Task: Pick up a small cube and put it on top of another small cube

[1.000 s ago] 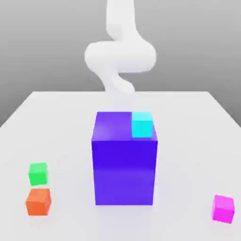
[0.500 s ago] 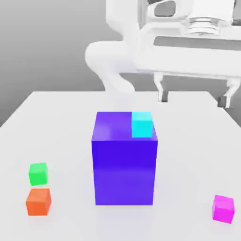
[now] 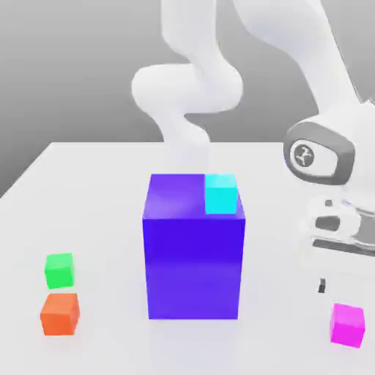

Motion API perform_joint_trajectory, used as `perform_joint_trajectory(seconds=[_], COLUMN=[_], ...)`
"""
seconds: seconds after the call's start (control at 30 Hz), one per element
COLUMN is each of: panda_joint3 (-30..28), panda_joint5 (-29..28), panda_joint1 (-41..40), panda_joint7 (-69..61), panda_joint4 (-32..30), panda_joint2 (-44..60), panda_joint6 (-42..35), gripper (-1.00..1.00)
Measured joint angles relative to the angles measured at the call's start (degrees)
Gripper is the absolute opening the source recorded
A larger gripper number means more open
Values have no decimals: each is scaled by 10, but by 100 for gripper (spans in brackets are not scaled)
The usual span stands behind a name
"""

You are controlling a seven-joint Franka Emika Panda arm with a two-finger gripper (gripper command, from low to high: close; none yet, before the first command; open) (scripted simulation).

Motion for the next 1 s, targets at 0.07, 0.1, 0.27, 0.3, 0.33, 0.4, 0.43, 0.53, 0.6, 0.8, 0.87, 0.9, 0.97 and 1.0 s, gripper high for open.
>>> perform_joint_trajectory(seconds=[0.07, 0.1, 0.27, 0.3, 0.33, 0.4, 0.43, 0.53, 0.6, 0.8, 0.87, 0.9, 0.97, 1.0], panda_joint3=[-29, -46, -59, -59, -66, -50, -36, 0, -2, -56, -76, -87, -110, -123], panda_joint5=[-28, -43, -55, -55, -61, -44, -29, 13, 21, 43, 55, 62, 79, 88], panda_joint1=[26, 40, 51, 51, 56, 44, 34, 7, -23, -140, -173, -190, -223, -239], panda_joint7=[25, 37, 47, 47, 51, 39, 28, -15, -54, -154, -169, -174, -182, -186], panda_joint4=[9, 15, 19, 19, 21, 15, 11, 6, 19, 19, 1, -11, -40, -56], panda_joint2=[41, 62, 78, 78, 86, 65, 48, 2, -3, -30, -48, -60, -86, -101], panda_joint6=[28, 43, 56, 56, 62, 47, 35, 2, -1, 2, 2, 2, 3, 3], gripper=[0, 0, -100, -100, -100, -100, -100, -100, -100, -100, -100, -100, -100, -100])
